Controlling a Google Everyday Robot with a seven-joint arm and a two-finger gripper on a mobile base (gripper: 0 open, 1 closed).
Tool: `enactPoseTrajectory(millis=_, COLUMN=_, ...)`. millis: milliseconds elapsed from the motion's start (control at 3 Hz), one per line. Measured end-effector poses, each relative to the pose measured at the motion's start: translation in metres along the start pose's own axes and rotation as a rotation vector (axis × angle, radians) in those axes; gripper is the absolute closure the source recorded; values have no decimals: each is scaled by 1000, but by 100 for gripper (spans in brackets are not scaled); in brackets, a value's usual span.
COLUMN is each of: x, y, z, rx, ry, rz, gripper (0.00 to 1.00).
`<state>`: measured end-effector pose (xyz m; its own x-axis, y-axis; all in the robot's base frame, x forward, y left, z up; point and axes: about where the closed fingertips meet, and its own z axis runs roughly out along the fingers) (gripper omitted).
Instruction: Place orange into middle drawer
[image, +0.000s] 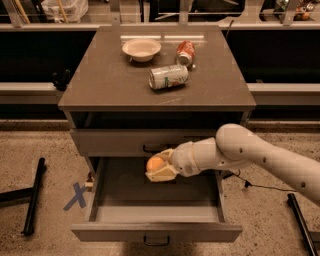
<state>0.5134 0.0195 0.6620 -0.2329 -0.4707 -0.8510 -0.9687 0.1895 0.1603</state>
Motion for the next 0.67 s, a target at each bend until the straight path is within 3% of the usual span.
enactPoseTrajectory(millis=333, x=57, y=-13, z=25, rx=-25, ry=-73, rz=61, gripper=100)
enactPoseTrajectory(millis=667, x=57, y=-13, z=25, rx=-25, ry=-73, rz=61, gripper=100)
